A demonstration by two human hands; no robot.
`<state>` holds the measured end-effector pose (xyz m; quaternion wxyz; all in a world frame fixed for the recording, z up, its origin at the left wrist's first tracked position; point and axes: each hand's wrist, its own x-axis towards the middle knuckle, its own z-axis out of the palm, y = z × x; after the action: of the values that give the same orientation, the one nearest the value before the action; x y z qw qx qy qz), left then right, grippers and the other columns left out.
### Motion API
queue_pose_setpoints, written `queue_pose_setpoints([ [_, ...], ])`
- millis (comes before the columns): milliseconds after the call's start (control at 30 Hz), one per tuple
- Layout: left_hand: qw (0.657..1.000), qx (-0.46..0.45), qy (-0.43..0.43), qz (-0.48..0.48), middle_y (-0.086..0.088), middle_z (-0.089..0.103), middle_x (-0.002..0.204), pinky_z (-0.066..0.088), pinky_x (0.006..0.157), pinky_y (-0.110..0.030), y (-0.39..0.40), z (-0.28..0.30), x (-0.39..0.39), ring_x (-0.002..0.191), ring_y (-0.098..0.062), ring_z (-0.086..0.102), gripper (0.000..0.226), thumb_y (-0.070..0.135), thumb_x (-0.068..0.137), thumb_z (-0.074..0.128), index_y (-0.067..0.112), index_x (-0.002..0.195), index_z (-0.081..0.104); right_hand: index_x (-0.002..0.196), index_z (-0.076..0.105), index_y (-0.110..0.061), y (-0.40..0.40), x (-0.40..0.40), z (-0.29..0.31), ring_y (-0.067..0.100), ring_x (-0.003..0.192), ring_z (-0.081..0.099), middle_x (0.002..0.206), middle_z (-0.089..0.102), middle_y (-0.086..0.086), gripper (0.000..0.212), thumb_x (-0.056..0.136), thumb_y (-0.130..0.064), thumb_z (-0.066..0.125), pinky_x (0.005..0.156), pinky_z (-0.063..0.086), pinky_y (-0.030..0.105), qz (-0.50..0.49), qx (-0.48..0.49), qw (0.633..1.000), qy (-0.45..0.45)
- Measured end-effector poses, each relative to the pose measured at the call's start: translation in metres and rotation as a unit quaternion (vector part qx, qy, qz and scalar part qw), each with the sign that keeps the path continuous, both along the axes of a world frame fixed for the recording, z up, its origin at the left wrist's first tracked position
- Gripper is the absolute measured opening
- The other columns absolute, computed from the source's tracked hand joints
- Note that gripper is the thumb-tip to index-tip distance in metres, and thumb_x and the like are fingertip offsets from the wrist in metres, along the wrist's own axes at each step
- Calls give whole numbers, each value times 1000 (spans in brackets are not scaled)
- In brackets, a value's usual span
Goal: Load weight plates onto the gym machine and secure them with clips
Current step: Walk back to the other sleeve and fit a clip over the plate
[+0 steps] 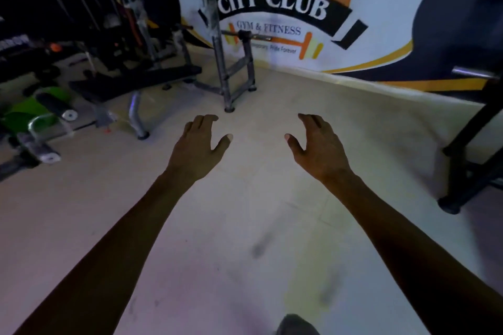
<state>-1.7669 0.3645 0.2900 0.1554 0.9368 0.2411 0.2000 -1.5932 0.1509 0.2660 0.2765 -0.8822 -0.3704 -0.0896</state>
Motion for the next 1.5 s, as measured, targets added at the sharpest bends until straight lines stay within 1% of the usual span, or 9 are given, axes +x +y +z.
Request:
queue_pose_setpoints([
  [267, 995, 6, -16, -101, -13, 57, 136, 51, 97, -48, 105, 2, 197, 125, -35, 52, 50, 44, 100, 60, 11, 136, 52, 147, 46, -14, 84, 156, 5, 28, 132, 52, 145, 54, 11, 61, 98, -49, 57, 103, 50, 45, -89, 26, 995, -31],
  [467, 982, 35, -27, -182, -14, 60, 129, 54, 93, -49, 163, 37, 380, 119, -35, 59, 71, 65, 92, 42, 10, 135, 54, 142, 51, -11, 126, 293, 41, 28, 127, 57, 139, 60, 12, 58, 95, -43, 65, 101, 51, 43, -165, 53, 983, -56],
  [567, 974, 26, -47, -221, -15, 59, 131, 55, 92, -51, 172, 51, 468, 120, -36, 58, 65, 59, 94, 51, 10, 136, 54, 139, 52, -11, 137, 354, 53, 27, 122, 61, 134, 63, 13, 56, 94, -41, 67, 98, 53, 43, -205, 65, 974, -65],
  [733, 954, 35, -71, -290, -13, 60, 134, 54, 90, -44, 173, 56, 584, 124, -32, 57, 53, 39, 95, 69, 10, 138, 54, 144, 49, -12, 133, 437, 61, 26, 125, 58, 138, 59, 12, 60, 95, -42, 67, 98, 50, 38, -269, 53, 959, -70],
  [967, 913, 0, -105, -394, -7, 56, 140, 45, 81, -34, 166, 59, 762, 128, -27, 53, 55, 43, 98, 64, 13, 141, 51, 142, 52, -9, 128, 567, 74, 31, 127, 55, 138, 59, 12, 58, 95, -39, 66, 97, 50, 40, -375, 59, 918, -114],
  [1067, 888, 2, -103, -448, -8, 58, 140, 48, 79, -33, 159, 75, 840, 123, -28, 58, 56, 47, 97, 63, 13, 141, 51, 140, 54, -9, 123, 617, 91, 30, 122, 57, 134, 60, 11, 55, 95, -39, 65, 94, 51, 40, -419, 73, 896, -126],
  [1233, 846, -9, -132, -517, -5, 54, 145, 50, 92, -45, 124, 112, 958, 131, -29, 51, 56, 50, 99, 59, 17, 142, 48, 139, 52, -14, 91, 685, 132, 29, 116, 57, 126, 59, 9, 51, 97, -42, 58, 90, 48, 38, -481, 71, 863, -138],
  [1433, 787, -26, -143, -600, -9, 53, 147, 45, 104, -47, 47, 136, 1062, 137, -32, 46, 54, 44, 100, 60, 13, 144, 48, 135, 53, -18, 31, 737, 168, 25, 120, 55, 131, 58, 7, 43, 98, -37, 61, 87, 43, 30, -550, 60, 810, -192],
  [1500, 765, -33, -147, -626, -10, 53, 145, 43, 108, -46, 15, 142, 1092, 137, -31, 46, 52, 41, 100, 62, 13, 142, 49, 132, 54, -19, 6, 755, 171, 25, 115, 58, 129, 57, 5, 41, 98, -38, 62, 87, 49, 33, -567, 57, 796, -205],
])
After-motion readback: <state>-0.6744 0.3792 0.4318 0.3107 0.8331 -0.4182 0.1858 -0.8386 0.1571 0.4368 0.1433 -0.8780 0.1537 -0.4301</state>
